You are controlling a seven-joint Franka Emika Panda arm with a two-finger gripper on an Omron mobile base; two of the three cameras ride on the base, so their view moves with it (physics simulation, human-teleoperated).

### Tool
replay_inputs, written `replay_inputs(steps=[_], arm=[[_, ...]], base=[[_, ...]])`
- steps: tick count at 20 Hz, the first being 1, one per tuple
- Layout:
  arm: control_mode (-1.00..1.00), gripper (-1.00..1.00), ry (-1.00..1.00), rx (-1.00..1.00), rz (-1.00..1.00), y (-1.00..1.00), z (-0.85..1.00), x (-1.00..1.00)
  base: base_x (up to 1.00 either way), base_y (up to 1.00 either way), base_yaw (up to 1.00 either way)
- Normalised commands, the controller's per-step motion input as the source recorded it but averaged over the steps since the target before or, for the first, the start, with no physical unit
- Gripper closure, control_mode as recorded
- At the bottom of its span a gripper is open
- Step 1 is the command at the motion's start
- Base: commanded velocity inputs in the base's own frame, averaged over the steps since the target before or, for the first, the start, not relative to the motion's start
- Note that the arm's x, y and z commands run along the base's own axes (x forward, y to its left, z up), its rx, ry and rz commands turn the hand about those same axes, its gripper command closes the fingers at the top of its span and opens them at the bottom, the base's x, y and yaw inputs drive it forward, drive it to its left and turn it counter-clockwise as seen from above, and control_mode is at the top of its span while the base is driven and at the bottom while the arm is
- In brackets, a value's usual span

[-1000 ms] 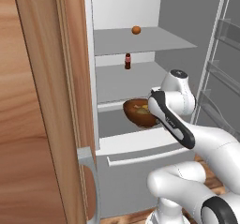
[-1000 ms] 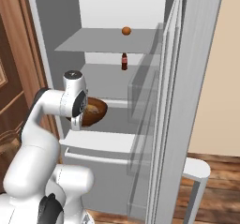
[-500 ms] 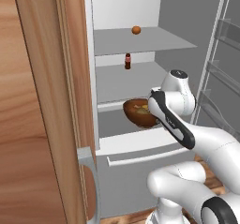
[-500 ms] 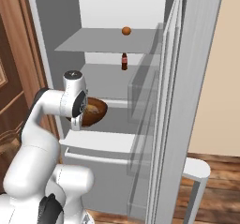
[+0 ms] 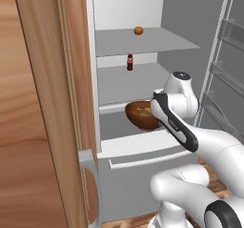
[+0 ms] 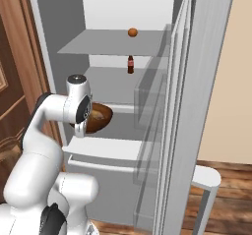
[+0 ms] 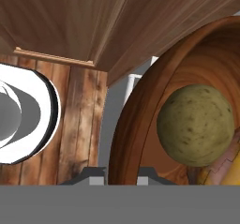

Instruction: Pick the chicken drumstick and potato from their plates and place them in the bowl. Then put the bowl in the fridge.

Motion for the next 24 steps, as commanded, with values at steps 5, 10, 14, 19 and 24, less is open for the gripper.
replay_inputs(steps=[5,10,14,19,24], arm=[[-1.00,1.00,0.00,0.00,0.00,0.00,0.00,0.00],[-1.00,1.00,-0.07,0.00,-0.02,0.01,-0.01,-0.12],[-1.00,1.00,-0.30,0.00,0.00,0.06,0.21,-0.14],[-1.00,1.00,-0.27,-0.05,-0.02,0.14,0.33,-0.06],[-1.00,1.00,0.00,-0.02,-0.02,0.03,0.28,0.23]], base=[[0.00,0.00,0.00],[0.00,0.00,0.00],[0.00,0.00,0.00],[0.00,0.00,0.00],[0.00,0.00,0.00]])
